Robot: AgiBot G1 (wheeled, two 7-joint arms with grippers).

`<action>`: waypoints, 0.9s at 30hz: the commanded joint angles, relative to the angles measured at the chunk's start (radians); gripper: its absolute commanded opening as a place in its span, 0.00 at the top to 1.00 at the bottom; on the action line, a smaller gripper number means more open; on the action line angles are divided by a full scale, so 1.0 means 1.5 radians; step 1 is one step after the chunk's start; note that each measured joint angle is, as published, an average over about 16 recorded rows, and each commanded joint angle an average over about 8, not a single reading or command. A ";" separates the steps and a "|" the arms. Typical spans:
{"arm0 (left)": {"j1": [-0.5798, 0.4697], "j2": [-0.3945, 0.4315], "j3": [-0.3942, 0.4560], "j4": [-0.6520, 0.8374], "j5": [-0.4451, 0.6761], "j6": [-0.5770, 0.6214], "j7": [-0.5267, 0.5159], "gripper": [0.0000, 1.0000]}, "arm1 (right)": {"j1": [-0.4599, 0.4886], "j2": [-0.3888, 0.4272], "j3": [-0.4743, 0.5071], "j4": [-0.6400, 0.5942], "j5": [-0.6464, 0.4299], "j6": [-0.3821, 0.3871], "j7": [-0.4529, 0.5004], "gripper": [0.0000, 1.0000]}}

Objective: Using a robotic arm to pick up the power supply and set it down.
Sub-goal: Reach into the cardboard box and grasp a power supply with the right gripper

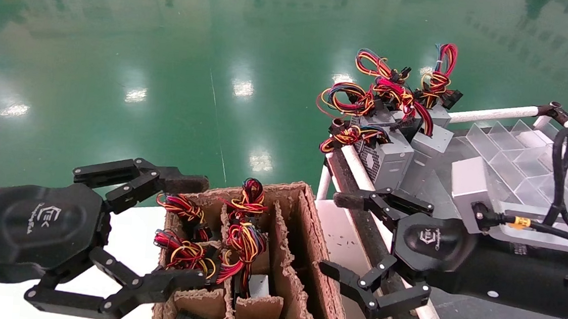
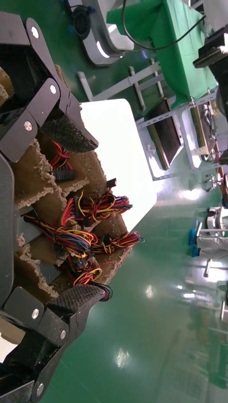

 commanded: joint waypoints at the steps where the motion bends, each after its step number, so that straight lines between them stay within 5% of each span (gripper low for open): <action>1: 0.000 0.000 0.000 0.000 0.000 0.000 0.000 0.00 | -0.001 -0.002 -0.002 -0.002 -0.003 0.001 0.001 0.00; 13: 0.000 0.000 0.000 0.000 0.000 0.000 0.000 0.00 | 0.086 -0.138 -0.095 -0.161 -0.131 -0.018 -0.036 0.00; 15: 0.000 0.000 0.000 0.000 0.000 0.000 0.000 0.00 | 0.100 -0.156 -0.103 -0.194 -0.144 -0.020 -0.053 0.15; 21: 0.000 0.000 0.000 0.000 0.000 0.000 0.000 0.00 | 0.131 -0.199 -0.112 -0.286 -0.162 -0.024 -0.111 0.90; 23: 0.000 0.000 0.000 0.000 0.000 0.000 0.000 0.00 | 0.140 -0.212 -0.113 -0.316 -0.162 -0.027 -0.127 1.00; 27: 0.000 0.000 0.000 0.000 0.000 0.000 0.000 0.00 | 0.152 -0.237 -0.112 -0.375 -0.158 -0.037 -0.159 1.00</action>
